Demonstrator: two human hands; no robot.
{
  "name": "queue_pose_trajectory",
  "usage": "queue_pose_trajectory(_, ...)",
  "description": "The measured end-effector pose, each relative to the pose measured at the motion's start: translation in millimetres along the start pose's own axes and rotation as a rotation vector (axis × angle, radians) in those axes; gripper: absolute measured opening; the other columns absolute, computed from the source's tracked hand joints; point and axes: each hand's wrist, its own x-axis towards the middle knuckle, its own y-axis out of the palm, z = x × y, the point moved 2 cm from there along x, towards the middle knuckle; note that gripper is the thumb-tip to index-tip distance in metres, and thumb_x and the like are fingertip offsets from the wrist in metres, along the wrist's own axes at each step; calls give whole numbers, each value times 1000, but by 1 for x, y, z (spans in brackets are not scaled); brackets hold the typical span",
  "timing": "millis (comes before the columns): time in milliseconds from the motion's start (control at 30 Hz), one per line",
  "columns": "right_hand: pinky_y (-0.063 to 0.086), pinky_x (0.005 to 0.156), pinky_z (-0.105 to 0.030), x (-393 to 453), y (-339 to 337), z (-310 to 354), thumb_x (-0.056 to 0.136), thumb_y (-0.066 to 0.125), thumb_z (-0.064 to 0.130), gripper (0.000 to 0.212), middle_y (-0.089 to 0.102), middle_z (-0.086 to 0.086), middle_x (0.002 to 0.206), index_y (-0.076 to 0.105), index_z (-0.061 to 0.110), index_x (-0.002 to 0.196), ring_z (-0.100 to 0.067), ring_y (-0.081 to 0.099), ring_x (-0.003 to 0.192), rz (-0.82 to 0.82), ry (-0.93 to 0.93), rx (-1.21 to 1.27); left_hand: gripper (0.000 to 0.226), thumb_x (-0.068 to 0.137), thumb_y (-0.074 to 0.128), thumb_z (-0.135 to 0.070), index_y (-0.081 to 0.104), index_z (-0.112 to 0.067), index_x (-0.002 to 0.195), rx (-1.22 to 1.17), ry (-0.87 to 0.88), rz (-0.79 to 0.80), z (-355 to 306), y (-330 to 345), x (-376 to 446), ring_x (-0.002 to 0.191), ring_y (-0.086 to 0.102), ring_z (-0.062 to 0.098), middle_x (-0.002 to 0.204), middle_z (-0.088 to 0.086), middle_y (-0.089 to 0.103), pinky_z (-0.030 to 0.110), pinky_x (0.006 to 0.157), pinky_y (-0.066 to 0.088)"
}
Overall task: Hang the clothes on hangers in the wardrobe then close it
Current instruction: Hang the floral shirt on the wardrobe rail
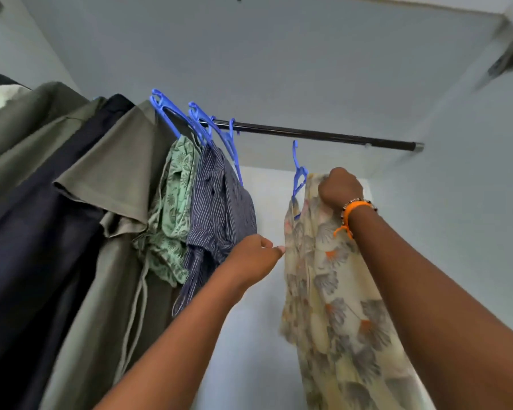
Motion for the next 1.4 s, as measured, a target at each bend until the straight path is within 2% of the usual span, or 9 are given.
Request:
queue_pose_trajectory(400, 45, 90, -36, 113, 30, 12, 90, 46, 3, 15, 60, -23, 120, 59, -4, 94, -38, 55, 113, -86, -59, 74, 13, 99, 45, -21, 40, -18, 87, 57, 19, -41, 11, -4, 83, 77, 43, 20, 91, 8, 38, 28, 73, 35)
queue_pose_trajectory(567, 43, 90, -35, 124, 17, 16, 93, 44, 3, 26, 57, -27, 122, 57, -10, 111, -39, 53, 116, -115, -89, 109, 9, 98, 46, -23, 50, -14, 99, 60, 23, -40, 13, 4, 95, 81, 60, 14, 97, 6, 49, 26, 89, 42)
queue_pose_trajectory(700, 40, 64, -23, 120, 27, 29, 93, 38, -1, 31, 51, -14, 80, 39, 5, 63, -27, 52, 91, 32, -104, 218, 60, 90, 60, -37, 34, -17, 141, 76, 44, -55, 15, 4, 91, 121, 50, 19, 134, 4, 47, 32, 102, 41)
queue_pose_trajectory(833, 32, 42, -8, 102, 43, 81, 99, 34, 7, 38, 31, 4, 69, 27, 19, 63, -7, 32, 58, 245, -167, 412, 95, 78, 73, -42, 13, -27, 150, -3, 90, -41, 17, -5, 83, 131, 41, 17, 148, 0, 33, 34, 107, 38)
queue_pose_trajectory(900, 29, 37, -6, 90, 49, 111, 99, 35, 8, 39, 30, 5, 69, 27, 20, 63, -6, 32, 57, 279, -225, 463, 87, 84, 70, -30, 14, -25, 150, -57, 113, -21, 16, -11, 75, 117, 49, 9, 138, -7, 41, 20, 89, 46)
queue_pose_trajectory(1033, 30, 50, -20, 69, 66, 146, 98, 40, 14, 35, 42, -6, 72, 41, 9, 64, -21, 41, 70, 271, -245, 574, 62, 88, 64, -14, 29, -29, 138, -131, 127, -49, 22, -28, 59, 86, 47, -12, 108, -21, 51, 3, 61, 45)
queue_pose_trajectory(1100, 38, 69, -25, 57, 76, 144, 97, 45, 23, 28, 51, -12, 91, 58, 0, 91, -22, 48, 85, 312, -193, 750, 66, 85, 69, -17, 32, -32, 138, -151, 126, -48, 27, -39, 42, 94, 51, -8, 119, -15, 55, 9, 69, 49)
queue_pose_trajectory(1200, 48, 92, -40, 22, 93, 125, 86, 59, 29, 55, 55, -16, 120, 45, 4, 132, -31, 57, 106, 360, -46, 940, 71, 76, 73, -18, 40, -31, 138, -191, 81, -76, 34, -56, 13, 98, 63, 8, 117, -6, 64, 28, 81, 53)
queue_pose_trajectory(1400, 46, 99, -43, -149, 105, 101, 76, 56, 22, 65, 54, -3, 131, 37, 23, 138, -22, 55, 115, 405, -2, 995, 26, 101, 36, -37, 61, -34, 108, -445, -116, -117, 34, -79, -72, 88, 67, 14, 102, -1, 71, 29, 72, 54)
